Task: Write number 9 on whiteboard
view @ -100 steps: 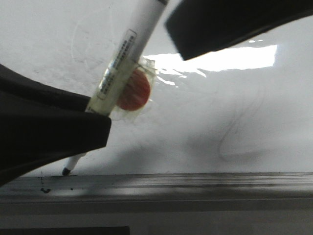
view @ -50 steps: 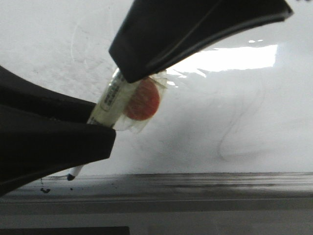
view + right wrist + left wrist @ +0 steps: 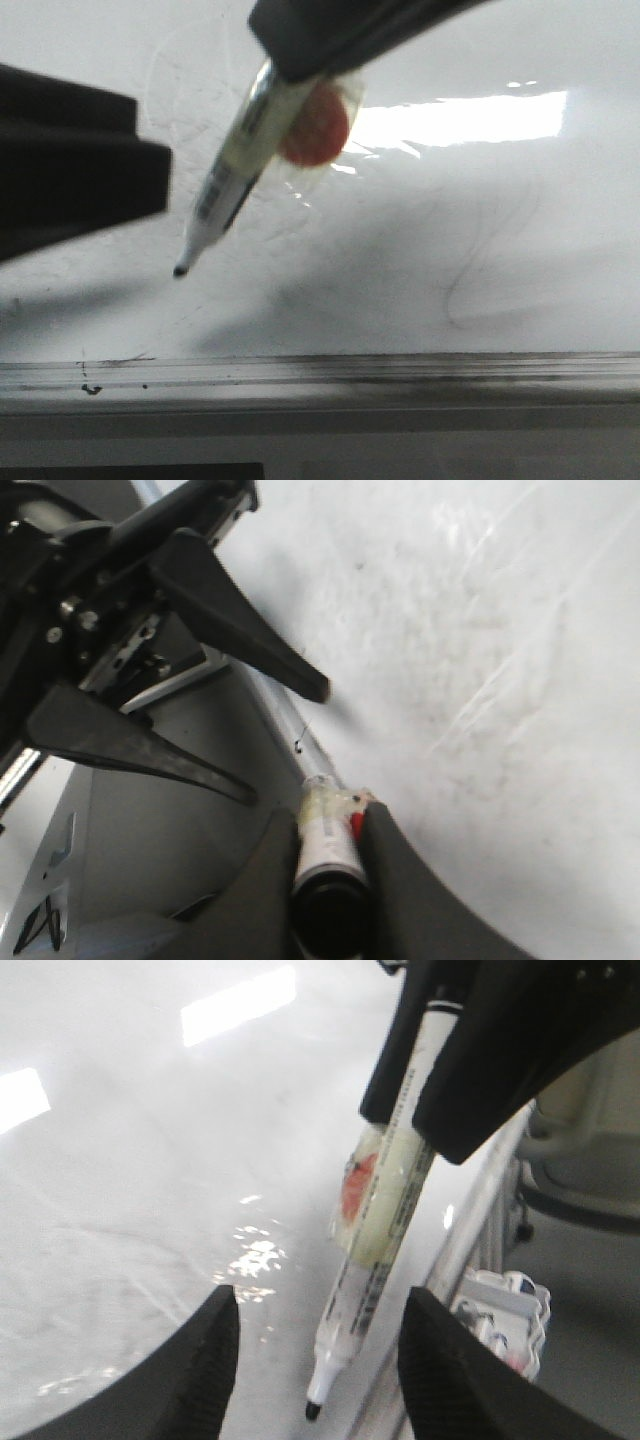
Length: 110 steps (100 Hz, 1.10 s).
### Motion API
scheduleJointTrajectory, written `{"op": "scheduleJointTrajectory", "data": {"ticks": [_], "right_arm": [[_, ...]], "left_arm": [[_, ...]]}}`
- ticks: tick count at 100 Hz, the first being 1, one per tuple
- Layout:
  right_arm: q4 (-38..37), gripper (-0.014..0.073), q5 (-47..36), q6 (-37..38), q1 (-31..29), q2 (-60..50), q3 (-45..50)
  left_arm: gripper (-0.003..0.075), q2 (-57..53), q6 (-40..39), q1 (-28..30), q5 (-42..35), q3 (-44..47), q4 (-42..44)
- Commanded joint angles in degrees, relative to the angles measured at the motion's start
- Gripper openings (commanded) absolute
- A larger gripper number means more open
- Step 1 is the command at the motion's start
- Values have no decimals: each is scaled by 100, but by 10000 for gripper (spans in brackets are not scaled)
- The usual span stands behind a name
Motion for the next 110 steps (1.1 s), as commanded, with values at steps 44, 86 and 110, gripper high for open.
{"op": "scheduleJointTrajectory", "data": {"ticks": [44, 86, 110], "right_arm": [[-62, -62, -22, 265, -1430, 311, -1347], [-421, -59, 786, 378, -1276, 1085, -1800], [-930, -59, 840, 578, -1383, 847, -2117]], "left_arm": [[347, -2231, 2112, 812, 740, -156, -2705], [347, -2231, 2112, 812, 839, -156, -2705], [347, -2231, 2112, 812, 969, -156, -2705]]}}
